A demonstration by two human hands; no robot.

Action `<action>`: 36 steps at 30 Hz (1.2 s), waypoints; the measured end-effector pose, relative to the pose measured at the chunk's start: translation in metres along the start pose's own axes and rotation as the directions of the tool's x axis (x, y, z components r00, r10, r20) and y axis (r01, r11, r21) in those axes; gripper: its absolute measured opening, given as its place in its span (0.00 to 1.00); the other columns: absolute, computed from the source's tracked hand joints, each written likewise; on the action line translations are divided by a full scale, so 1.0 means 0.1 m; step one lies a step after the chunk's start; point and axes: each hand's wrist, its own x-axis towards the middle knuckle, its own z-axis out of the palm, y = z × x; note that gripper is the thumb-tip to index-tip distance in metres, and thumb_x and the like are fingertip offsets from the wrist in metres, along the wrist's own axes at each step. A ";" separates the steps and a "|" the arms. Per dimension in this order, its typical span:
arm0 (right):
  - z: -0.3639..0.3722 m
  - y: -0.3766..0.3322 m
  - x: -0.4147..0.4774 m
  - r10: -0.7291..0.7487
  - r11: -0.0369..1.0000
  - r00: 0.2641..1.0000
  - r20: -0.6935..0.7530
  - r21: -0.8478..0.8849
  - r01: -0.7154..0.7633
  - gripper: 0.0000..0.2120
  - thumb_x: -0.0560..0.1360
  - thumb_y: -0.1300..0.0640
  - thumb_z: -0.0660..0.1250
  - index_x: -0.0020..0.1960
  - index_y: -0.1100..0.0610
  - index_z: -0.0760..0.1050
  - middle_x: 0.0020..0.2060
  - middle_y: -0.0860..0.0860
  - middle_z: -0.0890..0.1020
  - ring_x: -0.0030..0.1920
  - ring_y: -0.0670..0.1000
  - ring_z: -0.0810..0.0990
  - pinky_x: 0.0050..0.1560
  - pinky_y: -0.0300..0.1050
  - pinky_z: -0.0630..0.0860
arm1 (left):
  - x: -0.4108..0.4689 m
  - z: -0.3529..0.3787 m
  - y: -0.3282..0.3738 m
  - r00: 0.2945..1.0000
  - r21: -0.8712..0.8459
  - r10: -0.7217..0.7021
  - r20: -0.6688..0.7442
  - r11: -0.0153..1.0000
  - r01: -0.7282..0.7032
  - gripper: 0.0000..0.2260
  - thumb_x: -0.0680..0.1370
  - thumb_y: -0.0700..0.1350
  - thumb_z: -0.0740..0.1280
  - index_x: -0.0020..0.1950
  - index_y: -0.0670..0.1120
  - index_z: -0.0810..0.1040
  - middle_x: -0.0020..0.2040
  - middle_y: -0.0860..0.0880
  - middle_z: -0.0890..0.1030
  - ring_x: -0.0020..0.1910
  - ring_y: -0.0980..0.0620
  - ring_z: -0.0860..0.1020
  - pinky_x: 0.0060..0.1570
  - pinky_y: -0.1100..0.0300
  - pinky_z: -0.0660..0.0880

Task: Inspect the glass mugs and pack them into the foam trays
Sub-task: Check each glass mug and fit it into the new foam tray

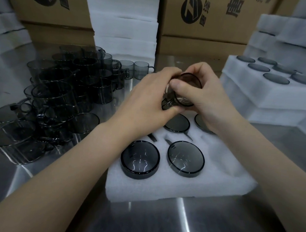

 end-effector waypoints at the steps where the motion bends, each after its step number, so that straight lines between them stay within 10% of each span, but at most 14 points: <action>1: 0.01 0.01 0.00 -0.015 1.000 1.000 0.021 -0.004 0.015 0.16 0.66 0.54 0.75 0.47 0.53 0.70 0.36 0.42 0.81 0.38 0.43 0.81 0.31 0.40 0.77 | 0.00 0.00 0.01 1.000 -0.021 -0.008 -0.018 1.000 0.008 0.29 0.71 0.48 0.74 0.70 0.49 0.68 0.62 0.54 0.77 0.60 0.54 0.74 0.59 0.59 0.69; 8: -0.08 -0.05 0.08 0.130 0.917 0.981 0.144 0.358 -0.174 0.19 0.82 0.51 0.55 0.67 0.58 0.73 0.60 0.56 0.79 0.56 0.54 0.80 0.48 0.52 0.79 | -0.01 -0.02 0.02 0.968 -0.303 -0.180 -0.174 0.945 0.122 0.23 0.70 0.52 0.72 0.59 0.53 0.64 0.53 0.61 0.79 0.53 0.62 0.79 0.55 0.61 0.75; 13: -0.12 0.02 0.09 0.129 0.900 0.943 0.307 0.364 -0.242 0.23 0.78 0.45 0.60 0.67 0.58 0.73 0.61 0.58 0.79 0.62 0.59 0.76 0.62 0.55 0.75 | -0.02 -0.03 -0.03 0.970 -0.477 -0.219 -0.106 0.867 0.143 0.24 0.71 0.54 0.71 0.59 0.51 0.62 0.54 0.54 0.83 0.57 0.56 0.80 0.62 0.47 0.74; 30: -0.05 -0.04 0.02 -0.044 0.991 0.999 -0.010 0.124 0.045 0.10 0.71 0.50 0.73 0.34 0.48 0.76 0.33 0.47 0.80 0.32 0.46 0.78 0.32 0.40 0.74 | -0.01 -0.04 -0.05 0.996 -0.254 -0.086 -0.014 0.964 0.080 0.32 0.67 0.43 0.79 0.69 0.51 0.73 0.60 0.56 0.79 0.60 0.59 0.76 0.64 0.64 0.69; 36: -0.09 -0.05 0.06 0.101 0.930 0.992 0.079 0.346 -0.123 0.12 0.81 0.56 0.60 0.57 0.61 0.77 0.46 0.58 0.82 0.44 0.55 0.80 0.35 0.42 0.78 | 0.00 -0.04 -0.06 0.991 -0.318 -0.123 -0.043 0.942 0.104 0.27 0.70 0.45 0.76 0.67 0.50 0.74 0.56 0.57 0.79 0.57 0.59 0.77 0.63 0.63 0.71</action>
